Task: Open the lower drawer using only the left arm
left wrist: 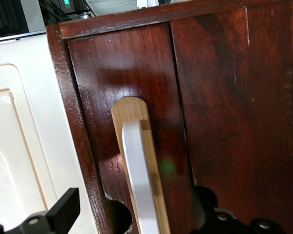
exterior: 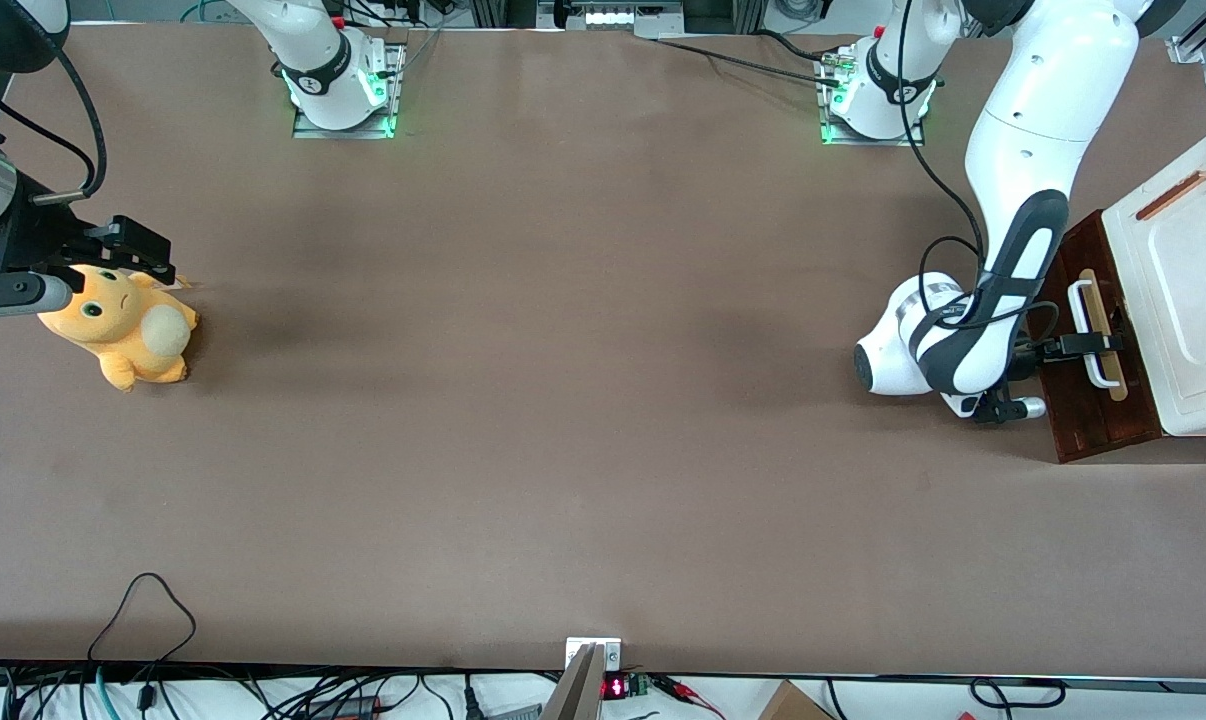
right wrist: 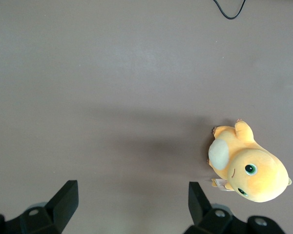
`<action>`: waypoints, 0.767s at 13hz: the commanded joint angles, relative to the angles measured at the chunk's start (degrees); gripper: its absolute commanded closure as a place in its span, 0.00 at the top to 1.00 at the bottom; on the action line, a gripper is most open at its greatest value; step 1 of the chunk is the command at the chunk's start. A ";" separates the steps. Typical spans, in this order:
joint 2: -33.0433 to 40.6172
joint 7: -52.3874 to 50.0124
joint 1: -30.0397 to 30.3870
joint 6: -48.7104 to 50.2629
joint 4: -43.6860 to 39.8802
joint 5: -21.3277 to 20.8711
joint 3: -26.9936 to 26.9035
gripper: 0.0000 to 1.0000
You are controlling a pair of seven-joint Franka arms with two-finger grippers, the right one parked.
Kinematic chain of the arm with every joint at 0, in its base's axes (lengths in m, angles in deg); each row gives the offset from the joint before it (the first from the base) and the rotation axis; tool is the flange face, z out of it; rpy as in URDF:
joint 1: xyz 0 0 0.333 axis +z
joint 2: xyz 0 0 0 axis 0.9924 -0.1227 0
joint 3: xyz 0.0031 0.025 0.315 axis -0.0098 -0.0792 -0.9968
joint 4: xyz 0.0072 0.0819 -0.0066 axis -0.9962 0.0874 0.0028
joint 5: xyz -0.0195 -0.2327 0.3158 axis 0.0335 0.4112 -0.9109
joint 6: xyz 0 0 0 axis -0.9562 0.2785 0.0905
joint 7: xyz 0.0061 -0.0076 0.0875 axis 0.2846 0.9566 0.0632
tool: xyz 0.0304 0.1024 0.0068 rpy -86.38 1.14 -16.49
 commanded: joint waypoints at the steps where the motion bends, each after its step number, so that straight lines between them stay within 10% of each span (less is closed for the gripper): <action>1: -0.11 -0.67 0.22 0.69 0.36 -0.02 0.23 0.99; 10: 0.06 -1.29 0.22 0.77 2.12 3.05 0.23 0.98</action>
